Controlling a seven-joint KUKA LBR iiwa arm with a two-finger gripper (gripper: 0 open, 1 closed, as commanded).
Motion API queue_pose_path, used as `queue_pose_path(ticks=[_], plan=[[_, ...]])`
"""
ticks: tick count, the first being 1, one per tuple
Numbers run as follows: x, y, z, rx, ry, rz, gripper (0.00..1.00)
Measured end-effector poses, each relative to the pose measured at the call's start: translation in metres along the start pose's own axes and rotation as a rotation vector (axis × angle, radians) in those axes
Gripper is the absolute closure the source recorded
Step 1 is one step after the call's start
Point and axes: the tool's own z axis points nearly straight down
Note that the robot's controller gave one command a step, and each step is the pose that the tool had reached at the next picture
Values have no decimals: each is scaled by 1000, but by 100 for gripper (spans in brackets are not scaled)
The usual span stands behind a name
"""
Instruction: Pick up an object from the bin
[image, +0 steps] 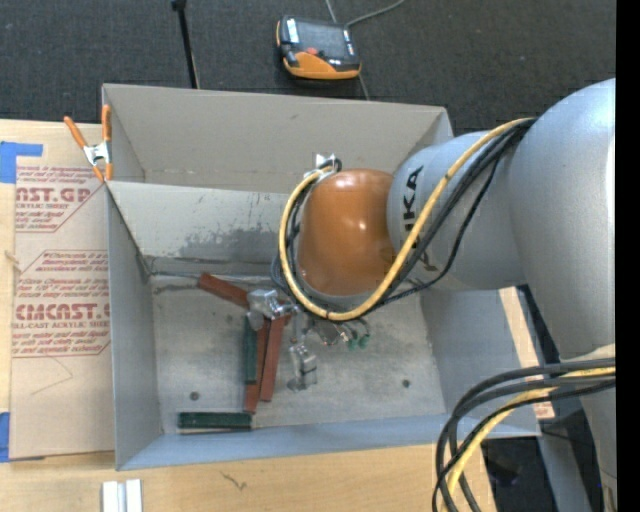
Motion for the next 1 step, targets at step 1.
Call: queue_pose_path(ticks=[1], plan=[[-4,6,-3,1,1,-74,0]])
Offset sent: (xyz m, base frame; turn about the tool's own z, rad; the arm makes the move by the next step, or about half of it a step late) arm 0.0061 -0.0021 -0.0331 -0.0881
